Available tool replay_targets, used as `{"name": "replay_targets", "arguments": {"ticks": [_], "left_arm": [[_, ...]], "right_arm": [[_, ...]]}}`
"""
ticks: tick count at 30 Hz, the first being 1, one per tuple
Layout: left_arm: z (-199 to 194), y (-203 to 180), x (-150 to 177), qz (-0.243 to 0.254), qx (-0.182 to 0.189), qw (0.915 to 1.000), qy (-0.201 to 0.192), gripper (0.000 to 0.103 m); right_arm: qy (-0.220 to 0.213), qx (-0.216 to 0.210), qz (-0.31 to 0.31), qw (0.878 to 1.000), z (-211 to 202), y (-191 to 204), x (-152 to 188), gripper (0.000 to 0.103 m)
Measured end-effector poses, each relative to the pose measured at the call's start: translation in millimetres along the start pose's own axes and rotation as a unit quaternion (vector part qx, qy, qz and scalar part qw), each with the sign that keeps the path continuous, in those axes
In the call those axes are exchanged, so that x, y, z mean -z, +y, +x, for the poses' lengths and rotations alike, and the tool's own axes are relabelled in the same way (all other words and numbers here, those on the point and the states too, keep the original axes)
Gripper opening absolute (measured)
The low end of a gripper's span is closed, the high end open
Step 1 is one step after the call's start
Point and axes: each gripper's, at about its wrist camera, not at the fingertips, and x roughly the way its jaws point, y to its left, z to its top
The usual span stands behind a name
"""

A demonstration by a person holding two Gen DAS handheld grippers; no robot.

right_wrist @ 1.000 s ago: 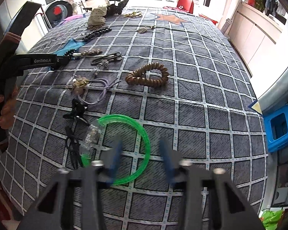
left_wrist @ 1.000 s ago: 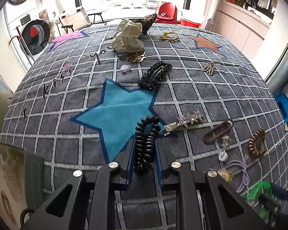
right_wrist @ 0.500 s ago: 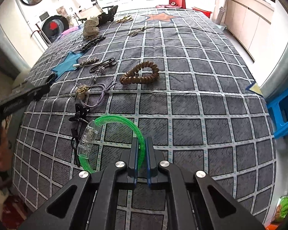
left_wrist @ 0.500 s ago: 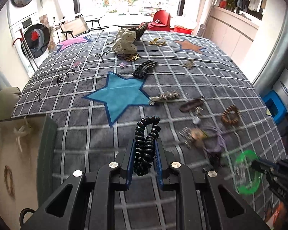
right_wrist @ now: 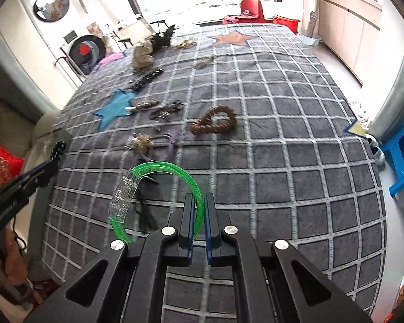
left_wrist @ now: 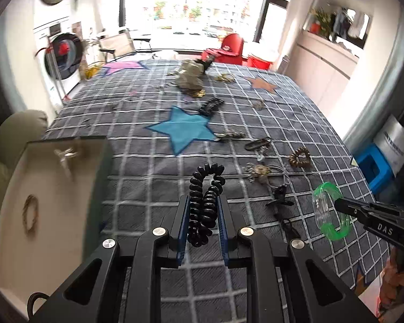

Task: Organize jewelry
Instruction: 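Carry the hair tie and green bangle to the white tray, then open the left tool to drop the hair tie while the right tool releases the bangle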

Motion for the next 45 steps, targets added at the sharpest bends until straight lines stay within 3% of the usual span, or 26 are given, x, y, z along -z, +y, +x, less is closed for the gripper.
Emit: {"name": "replay_targets", "arguments": {"ticks": [13, 28, 33, 45], "left_arm": [[-52, 83, 28, -0.060, -0.065, 0.9956, -0.029, 0.022], [-69, 195, 68, -0.150, -0.157, 0.9758, -0.023, 0.022], [-50, 211, 73, -0.144, -0.188, 0.9715, -0.007, 0.022], [-14, 229, 76, -0.149, -0.193, 0.9693, 0.034, 0.022]], "right_arm": [[0.002, -0.052, -0.091, 0.995, 2, 103, -18, 0.007], [0.043, -0.126, -0.219, 0.967, 48, 268, -21, 0.007], [0.063, -0.124, -0.247, 0.959, 72, 306, -19, 0.007], [0.098, -0.085, -0.277, 0.952, 126, 337, -17, 0.007]]}}
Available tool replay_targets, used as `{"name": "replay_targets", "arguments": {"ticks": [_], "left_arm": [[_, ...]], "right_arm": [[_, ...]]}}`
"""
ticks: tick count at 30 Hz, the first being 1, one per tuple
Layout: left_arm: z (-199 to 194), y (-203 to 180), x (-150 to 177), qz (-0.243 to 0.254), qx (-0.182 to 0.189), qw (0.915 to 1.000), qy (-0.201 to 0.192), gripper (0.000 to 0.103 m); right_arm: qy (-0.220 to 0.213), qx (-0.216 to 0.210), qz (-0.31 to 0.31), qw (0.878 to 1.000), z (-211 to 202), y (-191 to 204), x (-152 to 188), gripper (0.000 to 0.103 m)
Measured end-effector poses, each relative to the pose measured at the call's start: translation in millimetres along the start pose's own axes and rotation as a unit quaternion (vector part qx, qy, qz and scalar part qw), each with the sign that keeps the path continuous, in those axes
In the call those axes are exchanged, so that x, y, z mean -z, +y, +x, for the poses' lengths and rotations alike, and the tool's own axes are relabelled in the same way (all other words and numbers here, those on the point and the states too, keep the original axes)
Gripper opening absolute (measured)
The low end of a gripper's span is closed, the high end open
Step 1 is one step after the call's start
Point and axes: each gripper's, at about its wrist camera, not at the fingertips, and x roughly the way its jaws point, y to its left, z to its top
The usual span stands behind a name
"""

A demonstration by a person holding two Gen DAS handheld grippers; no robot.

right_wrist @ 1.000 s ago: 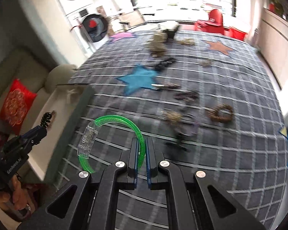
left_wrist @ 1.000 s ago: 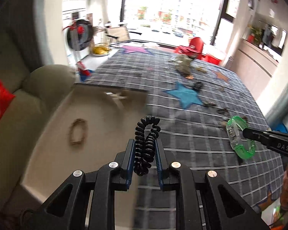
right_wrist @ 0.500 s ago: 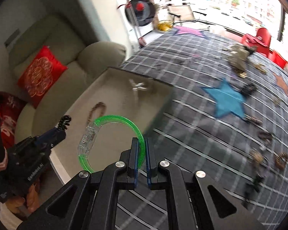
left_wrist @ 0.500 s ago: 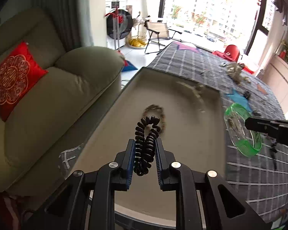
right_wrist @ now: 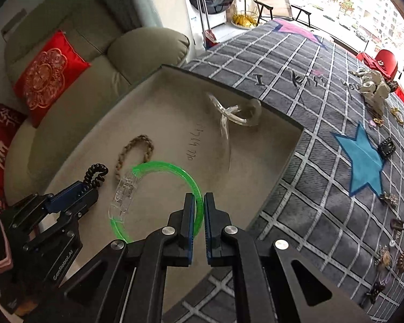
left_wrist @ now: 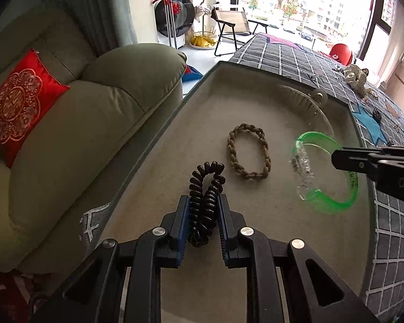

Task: Organize jewelry
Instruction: 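Open the left tool to drop the hair tie while the right tool releases the bangle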

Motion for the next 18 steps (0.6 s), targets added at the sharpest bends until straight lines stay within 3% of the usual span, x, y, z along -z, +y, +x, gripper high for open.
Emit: {"name": "replay_targets", "arguments": {"ticks": [8, 9, 10, 11, 18], "left_arm": [[1, -2, -2, 0.006, -0.008, 0.9999, -0.002, 0.025], [0, -2, -1, 0.007, -0.012, 0.9999, -0.003, 0.032], [0, -2, -1, 0.007, -0.014, 0.9999, -0.004, 0.053], [0, -1, -2, 0.005, -0.014, 0.9999, -0.004, 0.069], [-1, -2, 0, 0.004, -0.013, 0.9999, -0.006, 0.069]], "right_arm": [[0.011, 0.015, -0.005, 1.000, 19, -2, -3, 0.007], [0.011, 0.017, -0.008, 1.000, 19, -1, -4, 0.007], [0.011, 0.020, -0.011, 1.000, 20, 0, -4, 0.007], [0.011, 0.022, -0.013, 1.000, 20, 1, -4, 0.007], [0.011, 0.027, -0.021, 0.999, 21, 4, -6, 0.009]]}}
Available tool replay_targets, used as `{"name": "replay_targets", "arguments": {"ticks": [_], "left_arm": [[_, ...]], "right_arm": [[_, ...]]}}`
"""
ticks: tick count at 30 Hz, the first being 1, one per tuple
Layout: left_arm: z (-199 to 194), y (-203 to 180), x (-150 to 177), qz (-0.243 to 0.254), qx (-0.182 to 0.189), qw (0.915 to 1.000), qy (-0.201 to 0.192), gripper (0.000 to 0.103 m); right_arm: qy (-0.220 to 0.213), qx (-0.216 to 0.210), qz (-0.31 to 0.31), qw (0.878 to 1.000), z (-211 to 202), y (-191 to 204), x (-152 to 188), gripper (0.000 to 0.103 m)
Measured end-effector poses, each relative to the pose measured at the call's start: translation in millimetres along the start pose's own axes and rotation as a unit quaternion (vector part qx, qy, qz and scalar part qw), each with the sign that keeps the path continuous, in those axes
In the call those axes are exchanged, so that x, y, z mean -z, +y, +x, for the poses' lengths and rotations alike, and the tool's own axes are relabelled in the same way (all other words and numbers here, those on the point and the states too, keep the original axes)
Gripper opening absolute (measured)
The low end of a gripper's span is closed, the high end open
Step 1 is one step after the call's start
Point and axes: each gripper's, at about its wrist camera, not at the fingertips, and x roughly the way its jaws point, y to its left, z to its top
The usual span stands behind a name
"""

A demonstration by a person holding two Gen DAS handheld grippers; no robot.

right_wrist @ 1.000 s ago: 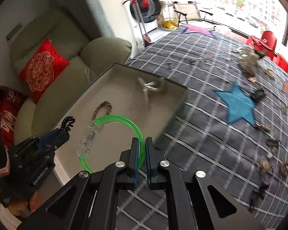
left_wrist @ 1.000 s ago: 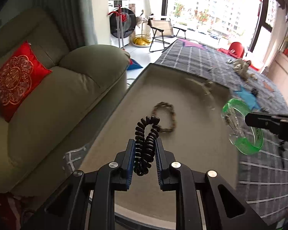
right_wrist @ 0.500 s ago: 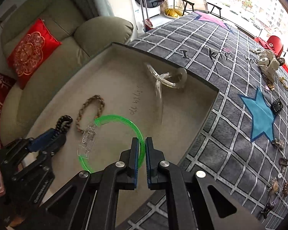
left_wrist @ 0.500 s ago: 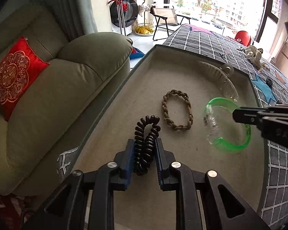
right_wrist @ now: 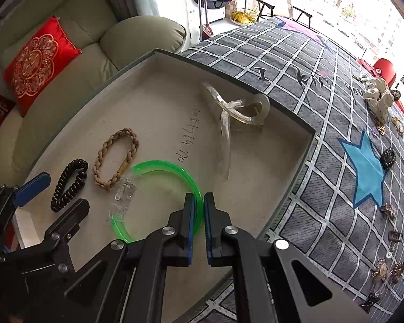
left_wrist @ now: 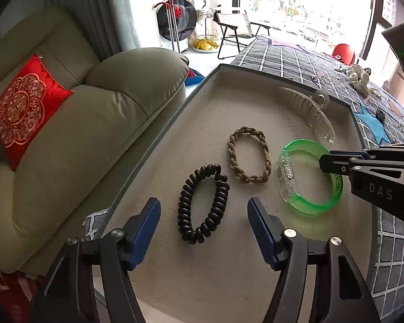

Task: Organize jewelry
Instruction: 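Open the left tool to drop the hair tie while the right tool releases the bangle, then withdraw both open tools from the tray back over the bedspread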

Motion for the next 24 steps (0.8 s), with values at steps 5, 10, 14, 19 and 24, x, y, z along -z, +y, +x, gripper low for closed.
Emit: {"name": "replay_targets", "arguments": {"ticks": [5, 10, 14, 19, 24], "left_arm": [[-3, -1, 0, 0.000, -0.004, 1.0000, -0.001, 0.069], [-5, 1, -1, -0.007, -0.006, 1.0000, -0.001, 0.069], [-9, 2, 0, -0.010, -0.007, 0.9999, -0.007, 0.069], [-19, 3, -1, -0.015, -0.007, 0.9995, -0.027, 0.103], [-21, 0, -3, -0.015, -0.001, 0.9996, -0.025, 0.103]], "right_arm": [[-0.005, -0.029, 0.016, 0.999, -4, -3, -3, 0.049], [-0.018, -0.037, 0.026, 0.999, -16, -6, -3, 0.053], [-0.034, -0.039, 0.036, 0.998, -31, -14, -1, 0.057], [-0.049, -0.032, 0.044, 0.997, -46, -20, 4, 0.064], [-0.046, -0.024, 0.053, 0.997, -50, -25, 10, 0.069]]}}
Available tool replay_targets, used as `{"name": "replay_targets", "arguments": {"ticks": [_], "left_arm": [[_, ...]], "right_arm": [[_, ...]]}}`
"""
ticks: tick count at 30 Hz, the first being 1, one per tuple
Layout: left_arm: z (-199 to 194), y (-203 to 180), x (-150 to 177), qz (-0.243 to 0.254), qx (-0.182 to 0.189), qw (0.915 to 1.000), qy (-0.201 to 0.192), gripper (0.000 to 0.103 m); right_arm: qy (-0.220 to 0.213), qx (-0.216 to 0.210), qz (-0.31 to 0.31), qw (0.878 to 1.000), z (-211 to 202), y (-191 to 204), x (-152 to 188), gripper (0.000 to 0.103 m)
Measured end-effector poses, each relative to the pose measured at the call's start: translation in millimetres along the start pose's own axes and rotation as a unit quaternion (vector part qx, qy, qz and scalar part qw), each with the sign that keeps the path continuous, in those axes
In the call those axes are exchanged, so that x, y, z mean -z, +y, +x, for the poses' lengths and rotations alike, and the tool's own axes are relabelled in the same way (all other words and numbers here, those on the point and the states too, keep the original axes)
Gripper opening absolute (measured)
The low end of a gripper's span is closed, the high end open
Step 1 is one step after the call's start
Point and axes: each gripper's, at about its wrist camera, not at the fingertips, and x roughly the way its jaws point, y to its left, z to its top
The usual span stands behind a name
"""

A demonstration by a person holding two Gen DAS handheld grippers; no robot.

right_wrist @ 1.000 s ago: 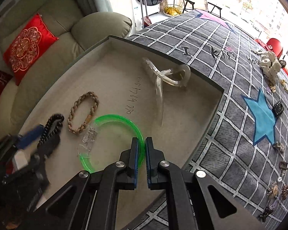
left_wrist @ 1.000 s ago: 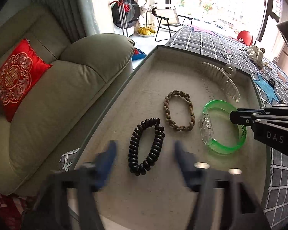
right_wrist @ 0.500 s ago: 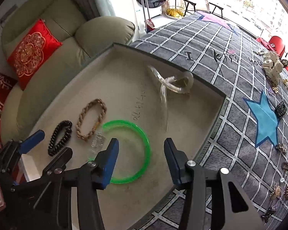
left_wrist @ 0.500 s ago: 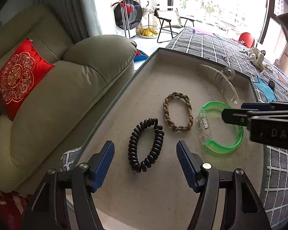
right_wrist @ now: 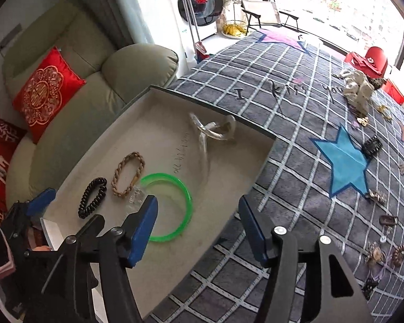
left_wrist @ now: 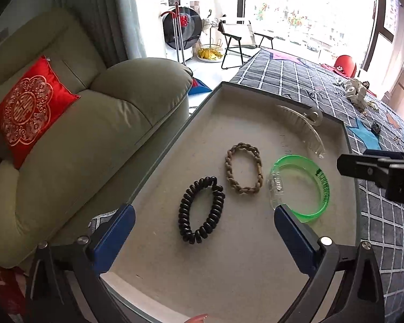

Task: Organize jewelry
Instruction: 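Withdraw both open tools from the tray back over the bedspread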

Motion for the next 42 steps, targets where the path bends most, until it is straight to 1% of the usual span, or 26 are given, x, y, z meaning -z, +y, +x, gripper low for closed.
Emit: {"name": "replay_targets", "arguments": {"ticks": [2, 5, 15, 24, 26, 27, 28, 31, 36, 42], "left_arm": [[-4, -2, 0, 0.001, 0.001, 1.0000, -0.002, 0.103], [-11, -5, 1, 0.001, -0.001, 1.0000, -0.006, 0.103], [-28, -9, 3, -0.002, -0.010, 0.9998, -0.014, 0.103], [-43, -13, 8, -0.009, -0.014, 0.9997, -0.018, 0.103], [-46, -12, 9, -0.011, -0.015, 0.9996, -0.019, 0.103], [-48, -13, 9, -0.011, -0.016, 0.9996, -0.020, 0.103], [-49, -13, 9, -0.009, -0.016, 0.9996, -0.020, 0.103], [-55, -15, 10, -0.006, -0.021, 0.9995, -0.023, 0.103], [-65, -18, 10, -0.003, -0.027, 0.9992, -0.030, 0.103], [-73, -24, 12, 0.006, -0.044, 0.9984, -0.035, 0.103]], "right_arm": [[-0.001, 0.002, 0.001, 1.000, -2, -1, 3, 0.072], [-0.004, 0.005, 0.005, 1.000, -5, -3, 7, 0.080], [-0.014, -0.010, 0.033, 0.999, -18, -18, 18, 0.084], [-0.019, -0.046, 0.059, 0.997, -27, -34, 32, 0.085], [-0.021, -0.052, 0.061, 0.997, -29, -36, 34, 0.090], [-0.025, -0.054, 0.062, 0.996, -31, -36, 35, 0.101], [-0.031, -0.054, 0.063, 0.996, -33, -36, 37, 0.103], [-0.040, -0.061, 0.066, 0.995, -40, -37, 38, 0.103], [-0.036, -0.068, 0.067, 0.995, -44, -39, 41, 0.103], [-0.035, -0.066, 0.081, 0.994, -50, -52, 49, 0.103]]}}
